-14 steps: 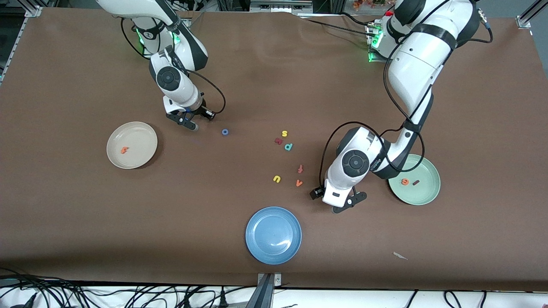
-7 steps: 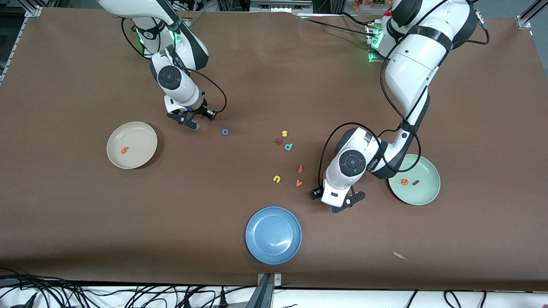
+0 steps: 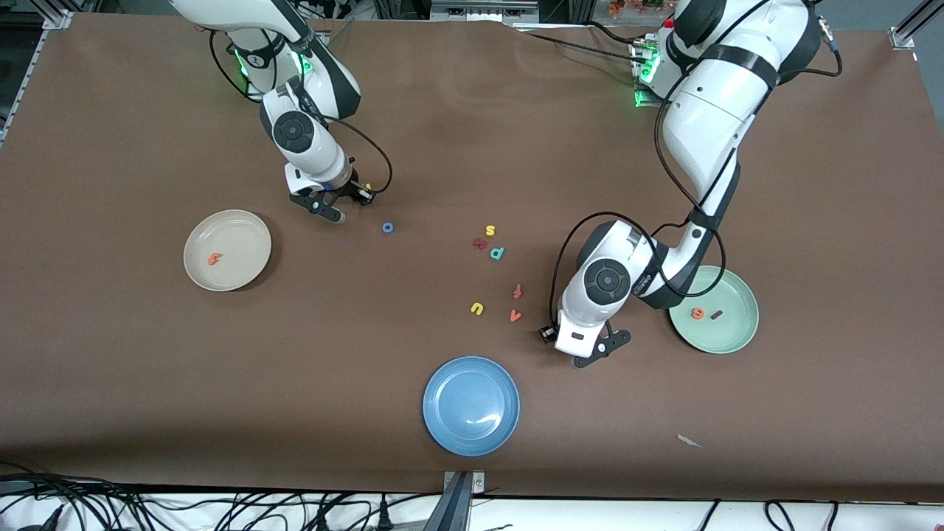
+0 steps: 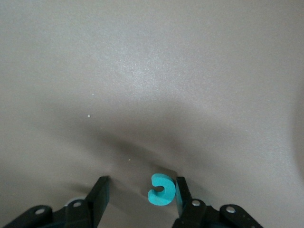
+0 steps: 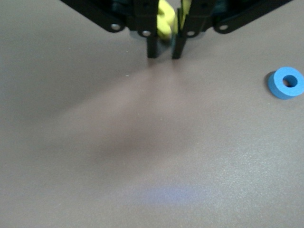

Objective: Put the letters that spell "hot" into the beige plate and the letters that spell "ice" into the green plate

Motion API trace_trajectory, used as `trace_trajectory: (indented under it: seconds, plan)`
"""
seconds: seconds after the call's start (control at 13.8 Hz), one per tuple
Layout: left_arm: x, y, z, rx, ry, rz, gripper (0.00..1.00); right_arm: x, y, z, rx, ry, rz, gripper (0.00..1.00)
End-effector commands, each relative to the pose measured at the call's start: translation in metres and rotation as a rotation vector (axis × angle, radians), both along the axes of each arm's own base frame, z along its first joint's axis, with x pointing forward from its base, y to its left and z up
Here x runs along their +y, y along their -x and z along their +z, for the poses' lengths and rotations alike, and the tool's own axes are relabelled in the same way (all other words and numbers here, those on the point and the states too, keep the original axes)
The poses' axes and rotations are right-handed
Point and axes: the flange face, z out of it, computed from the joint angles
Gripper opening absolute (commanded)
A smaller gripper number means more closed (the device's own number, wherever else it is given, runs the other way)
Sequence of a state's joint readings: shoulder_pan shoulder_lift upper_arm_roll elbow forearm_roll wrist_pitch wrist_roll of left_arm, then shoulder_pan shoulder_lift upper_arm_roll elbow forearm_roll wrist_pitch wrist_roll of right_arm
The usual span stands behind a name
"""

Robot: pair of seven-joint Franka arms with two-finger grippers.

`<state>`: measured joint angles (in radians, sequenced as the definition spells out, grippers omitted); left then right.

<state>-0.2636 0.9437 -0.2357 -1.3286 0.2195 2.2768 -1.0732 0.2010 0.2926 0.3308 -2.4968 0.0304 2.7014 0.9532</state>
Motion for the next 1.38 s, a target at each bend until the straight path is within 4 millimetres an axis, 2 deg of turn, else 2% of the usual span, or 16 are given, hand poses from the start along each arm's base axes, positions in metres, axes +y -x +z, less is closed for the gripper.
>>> trace_trajectory:
  seconds: [0.0, 0.22, 0.36, 0.58, 0.87, 1.01, 1.09, 1.16, 1.3]
  plan:
    - [-0.007, -0.004, -0.002, -0.017, -0.015, 0.031, 0.6, 0.001, 0.004, -0.002, 0.007, 0.0, -0.008, 0.0]
    - [-0.007, -0.004, -0.002, -0.017, -0.015, 0.031, 0.55, 0.003, -0.001, 0.005, 0.027, 0.014, -0.014, 0.0]
    - [-0.006, -0.005, -0.002, -0.017, -0.015, 0.034, 0.46, 0.002, 0.0, 0.004, 0.03, 0.016, -0.017, 0.0]
    - [-0.006, -0.005, -0.002, -0.016, -0.014, 0.042, 0.39, 0.004, -0.003, 0.008, 0.021, 0.013, -0.015, 0.0]
    - [-0.006, -0.004, -0.004, -0.013, -0.015, 0.053, 0.29, 0.012, -0.021, 0.036, 0.08, 0.052, -0.008, 0.0]
    - [-0.006, -0.004, -0.004, -0.013, -0.015, 0.053, 0.25, 0.013, -0.021, 0.036, 0.091, 0.056, -0.007, 0.0]
    - [-0.006, -0.004, -0.004, -0.013, -0.015, 0.053, 0.22, 0.013, -0.02, 0.034, 0.087, 0.054, -0.006, 0.3]
    - [-0.006, -0.004, -0.004, -0.013, -0.015, 0.053, 0.2, 0.019, -0.016, 0.034, 0.076, 0.044, 0.008, 0.55]
    - [-0.004, -0.005, -0.003, -0.014, -0.016, 0.049, 0.15, 0.022, -0.007, 0.026, 0.065, 0.036, -0.001, 0.54]
